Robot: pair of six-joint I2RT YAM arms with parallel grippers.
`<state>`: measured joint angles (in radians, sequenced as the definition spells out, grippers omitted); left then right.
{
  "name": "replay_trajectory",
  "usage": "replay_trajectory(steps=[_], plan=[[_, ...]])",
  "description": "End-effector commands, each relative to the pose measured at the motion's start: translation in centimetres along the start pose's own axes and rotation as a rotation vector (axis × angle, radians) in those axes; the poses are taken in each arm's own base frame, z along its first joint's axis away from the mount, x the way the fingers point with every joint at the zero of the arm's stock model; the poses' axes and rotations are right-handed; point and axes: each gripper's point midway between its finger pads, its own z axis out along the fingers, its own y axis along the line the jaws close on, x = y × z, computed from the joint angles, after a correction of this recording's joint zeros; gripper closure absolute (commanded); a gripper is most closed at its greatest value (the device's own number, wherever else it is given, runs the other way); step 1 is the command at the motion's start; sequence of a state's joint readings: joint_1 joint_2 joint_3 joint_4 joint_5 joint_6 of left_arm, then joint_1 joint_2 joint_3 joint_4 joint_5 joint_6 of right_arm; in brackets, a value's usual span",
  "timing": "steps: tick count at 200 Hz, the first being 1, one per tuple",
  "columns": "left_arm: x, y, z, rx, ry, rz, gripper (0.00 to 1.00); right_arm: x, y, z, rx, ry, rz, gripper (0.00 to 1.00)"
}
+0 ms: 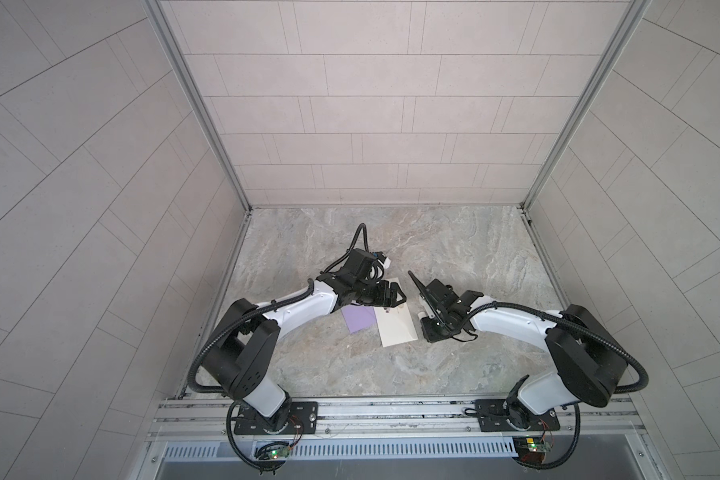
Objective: Place the letter into the envelope and seal it
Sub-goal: 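Grasp the white glue stick from the table with the right gripper, then carry the glue stick toward the left gripper with the right gripper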
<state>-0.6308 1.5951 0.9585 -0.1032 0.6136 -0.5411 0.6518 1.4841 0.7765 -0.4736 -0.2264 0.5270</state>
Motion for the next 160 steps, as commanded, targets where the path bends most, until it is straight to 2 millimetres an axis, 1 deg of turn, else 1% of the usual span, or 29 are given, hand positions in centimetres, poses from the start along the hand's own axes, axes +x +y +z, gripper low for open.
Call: replay_trajectory(steps=[1, 12, 33, 66, 83, 89, 111, 128, 137, 145, 153, 160], plan=[[0.4, -2.3, 0.1, 0.110, 0.061, 0.024, 0.22, -3.2, 3.4, -3.6, -0.206, -0.149, 0.019, 0.90], [0.3, -2.9, 0.1, 0.140, 0.072, 0.022, 0.19, -4.4, 4.8, -5.4, -0.300, -0.206, 0.018, 0.90], [0.0, -3.9, -0.1, 0.183, 0.068, 0.030, 0.18, -5.9, 6.6, -7.9, -0.420, -0.270, 0.015, 0.90], [-0.7, -4.8, -0.3, 0.225, 0.035, 0.038, 0.18, -7.1, 8.3, -9.4, -0.488, -0.281, -0.006, 0.90], [-0.9, -4.8, -0.2, 0.231, 0.025, 0.031, 0.21, -7.7, 8.8, -9.9, -0.505, -0.287, -0.022, 0.91], [-1.1, -4.8, -0.2, 0.230, 0.022, 0.032, 0.24, -7.8, 9.0, -10.1, -0.511, -0.291, -0.028, 0.91], [-1.5, -4.8, 0.0, 0.225, 0.015, 0.024, 0.43, -8.6, 9.6, -10.9, -0.530, -0.311, -0.044, 0.91], [-1.8, -4.7, 0.2, 0.218, 0.009, 0.014, 0.61, -9.2, 9.8, -11.3, -0.531, -0.319, -0.048, 0.91], [-1.9, -4.5, 0.2, 0.211, 0.004, 0.007, 0.72, -9.4, 9.8, -11.3, -0.524, -0.319, -0.045, 0.91], [-2.0, -4.4, 0.3, 0.202, -0.004, 0.000, 0.80, -9.6, 9.9, -11.4, -0.521, -0.319, -0.050, 0.91], [-2.2, -4.1, 0.2, 0.181, -0.014, -0.009, 0.88, -9.7, 9.9, -11.4, -0.516, -0.321, -0.050, 0.89], [-2.5, -3.8, 0.1, 0.155, -0.026, -0.016, 0.96, -9.8, 9.8, -11.4, -0.507, -0.322, -0.049, 0.85]])
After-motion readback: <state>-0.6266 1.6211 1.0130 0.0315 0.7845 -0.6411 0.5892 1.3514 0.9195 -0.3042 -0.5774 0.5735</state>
